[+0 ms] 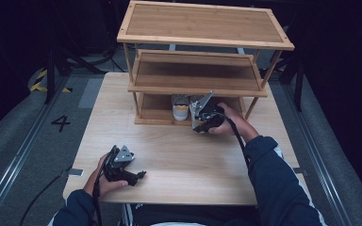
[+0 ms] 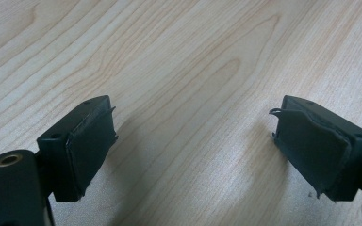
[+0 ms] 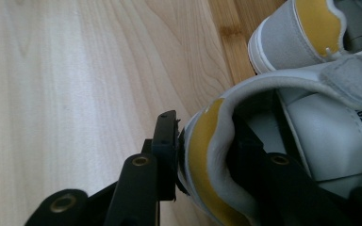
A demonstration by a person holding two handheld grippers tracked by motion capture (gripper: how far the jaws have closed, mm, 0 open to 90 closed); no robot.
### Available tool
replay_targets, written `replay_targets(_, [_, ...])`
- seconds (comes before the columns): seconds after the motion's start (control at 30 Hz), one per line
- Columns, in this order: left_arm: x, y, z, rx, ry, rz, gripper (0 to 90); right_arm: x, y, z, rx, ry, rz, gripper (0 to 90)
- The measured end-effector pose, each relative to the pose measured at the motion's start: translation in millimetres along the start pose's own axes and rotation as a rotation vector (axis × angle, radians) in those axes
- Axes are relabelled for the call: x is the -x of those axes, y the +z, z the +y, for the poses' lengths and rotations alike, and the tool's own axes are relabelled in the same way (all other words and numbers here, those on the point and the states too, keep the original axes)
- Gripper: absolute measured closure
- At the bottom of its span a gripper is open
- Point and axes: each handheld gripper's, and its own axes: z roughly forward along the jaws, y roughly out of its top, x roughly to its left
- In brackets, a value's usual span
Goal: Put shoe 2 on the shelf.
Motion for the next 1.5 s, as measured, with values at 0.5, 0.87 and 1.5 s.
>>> replay_targets(0.5, [0.0, 0.0, 0.0, 0.000, -0.001, 0.000, 12.7, 15.3, 21.3, -3.2, -0.010, 0.031, -0.018, 66.6])
replay_targets(0.87, [0.0, 0.0, 0.0, 0.000, 0.000, 0.000, 12.7, 19.9, 24.4, -7.0, 0.045, 0.059, -0.010, 59.5])
replay_targets(1.5, [0.1, -0.5, -0.2, 0.001, 0.001, 0.001, 12.9, -0.1, -20.6, -39.6, 0.220, 0.229, -0.176, 40.4])
